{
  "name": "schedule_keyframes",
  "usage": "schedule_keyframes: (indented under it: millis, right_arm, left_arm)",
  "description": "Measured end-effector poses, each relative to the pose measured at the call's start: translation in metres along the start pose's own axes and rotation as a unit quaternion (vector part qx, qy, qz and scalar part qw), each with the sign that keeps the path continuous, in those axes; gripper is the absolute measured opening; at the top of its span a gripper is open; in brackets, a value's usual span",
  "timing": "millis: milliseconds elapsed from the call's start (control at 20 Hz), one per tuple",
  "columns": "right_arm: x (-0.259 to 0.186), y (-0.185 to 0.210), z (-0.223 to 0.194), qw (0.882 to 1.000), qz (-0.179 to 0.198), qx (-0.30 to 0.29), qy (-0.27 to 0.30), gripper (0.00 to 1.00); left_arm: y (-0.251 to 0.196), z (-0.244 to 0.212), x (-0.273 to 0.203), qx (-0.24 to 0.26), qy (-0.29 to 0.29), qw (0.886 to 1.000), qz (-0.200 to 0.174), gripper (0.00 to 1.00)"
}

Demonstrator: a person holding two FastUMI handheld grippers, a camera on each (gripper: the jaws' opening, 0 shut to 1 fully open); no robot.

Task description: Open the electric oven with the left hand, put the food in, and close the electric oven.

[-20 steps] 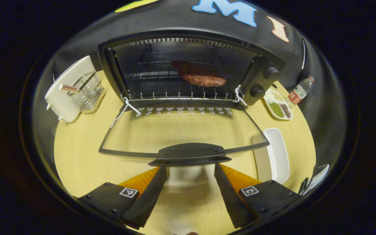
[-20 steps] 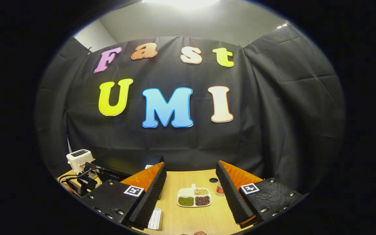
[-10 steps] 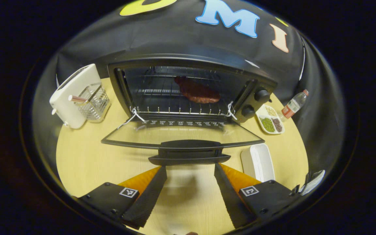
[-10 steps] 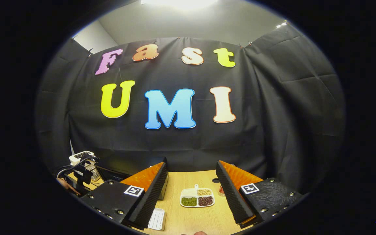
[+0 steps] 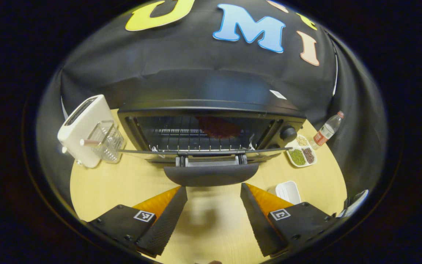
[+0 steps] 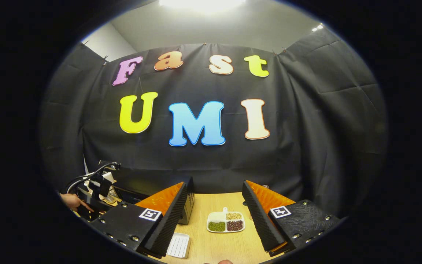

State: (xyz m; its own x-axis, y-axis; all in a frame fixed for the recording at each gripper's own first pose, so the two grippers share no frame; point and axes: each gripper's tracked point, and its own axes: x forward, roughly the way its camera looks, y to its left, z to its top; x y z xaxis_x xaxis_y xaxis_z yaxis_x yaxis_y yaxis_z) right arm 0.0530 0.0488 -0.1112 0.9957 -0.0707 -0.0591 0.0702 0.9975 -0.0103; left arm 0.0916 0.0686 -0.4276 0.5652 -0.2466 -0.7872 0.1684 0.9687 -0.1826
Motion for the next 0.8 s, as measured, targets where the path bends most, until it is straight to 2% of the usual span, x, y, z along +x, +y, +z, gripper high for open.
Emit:
schedule_keyframes:
  millis: [150,450,650,800]
  right_arm:
    - [-0.002,-0.004,-0.002,1.0,-0.005,0.001,0.002,0.92]
    - [-0.001,-0.006,0.005,1.0,-0.006,-0.001,-0.003,0.92]
    - [0.009,0.0,0.018,1.0,0.005,-0.007,-0.013,0.92]
    - [0.012,0.008,0.033,1.0,0.011,-0.006,-0.025,0.92]
  left_arm:
    - [-0.004,0.016,0.009,-0.002,-0.018,1.0,-0.002,0.99]
    - [-0.011,0.054,-0.02,-0.004,-0.082,0.997,-0.009,0.98]
    - [-0.02,0.089,-0.066,-0.004,-0.146,0.989,-0.01,0.98]
    - [-0.027,0.118,-0.113,-0.025,-0.213,0.977,-0.01,0.98]
